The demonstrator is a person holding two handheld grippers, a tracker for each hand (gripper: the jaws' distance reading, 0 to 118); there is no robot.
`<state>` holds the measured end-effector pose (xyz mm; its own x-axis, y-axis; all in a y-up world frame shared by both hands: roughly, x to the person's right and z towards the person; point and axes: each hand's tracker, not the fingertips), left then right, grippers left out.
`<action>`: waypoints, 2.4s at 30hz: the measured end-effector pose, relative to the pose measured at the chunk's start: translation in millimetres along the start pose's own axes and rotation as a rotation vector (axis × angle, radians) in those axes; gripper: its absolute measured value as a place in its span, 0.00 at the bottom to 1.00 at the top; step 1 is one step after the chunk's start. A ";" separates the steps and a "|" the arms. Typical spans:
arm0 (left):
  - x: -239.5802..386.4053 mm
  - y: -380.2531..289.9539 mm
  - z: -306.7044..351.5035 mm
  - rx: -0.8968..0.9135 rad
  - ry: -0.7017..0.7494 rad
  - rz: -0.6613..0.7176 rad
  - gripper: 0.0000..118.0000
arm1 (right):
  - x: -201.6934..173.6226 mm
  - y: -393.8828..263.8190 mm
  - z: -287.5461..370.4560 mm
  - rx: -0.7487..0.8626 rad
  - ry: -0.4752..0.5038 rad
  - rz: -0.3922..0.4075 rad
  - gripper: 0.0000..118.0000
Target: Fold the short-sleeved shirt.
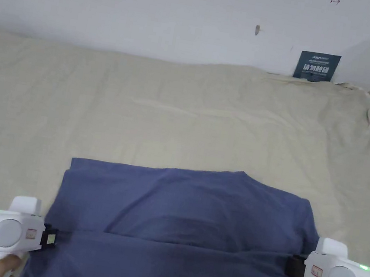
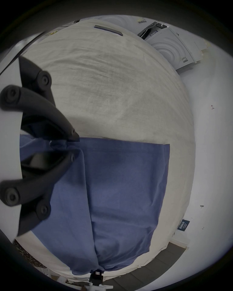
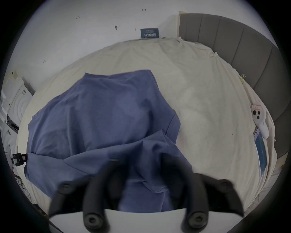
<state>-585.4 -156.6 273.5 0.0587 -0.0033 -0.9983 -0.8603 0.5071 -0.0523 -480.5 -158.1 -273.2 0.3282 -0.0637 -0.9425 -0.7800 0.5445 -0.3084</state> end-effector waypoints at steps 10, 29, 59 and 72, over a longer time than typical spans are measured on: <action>6.8 -8.8 100.7 0.236 -0.029 0.049 0.90 | 2.2 5.2 123.6 0.310 0.153 0.039 0.86; 27.0 -90.8 215.9 0.517 -0.041 0.032 0.00 | 16.0 -77.1 252.5 0.612 0.107 0.138 0.00; -8.0 -78.0 25.1 -0.065 0.001 0.110 0.51 | 22.5 -78.8 192.4 0.449 0.065 0.086 0.00; -13.3 -65.2 60.9 0.021 -0.123 0.078 0.03 | 30.8 -70.9 88.8 0.137 0.048 0.131 0.65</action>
<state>-499.3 -137.2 291.8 0.0542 0.1417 -0.9884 -0.8537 0.5200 0.0277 -367.7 -124.4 -268.9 0.2004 -0.0234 -0.9794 -0.7331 0.6596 -0.1658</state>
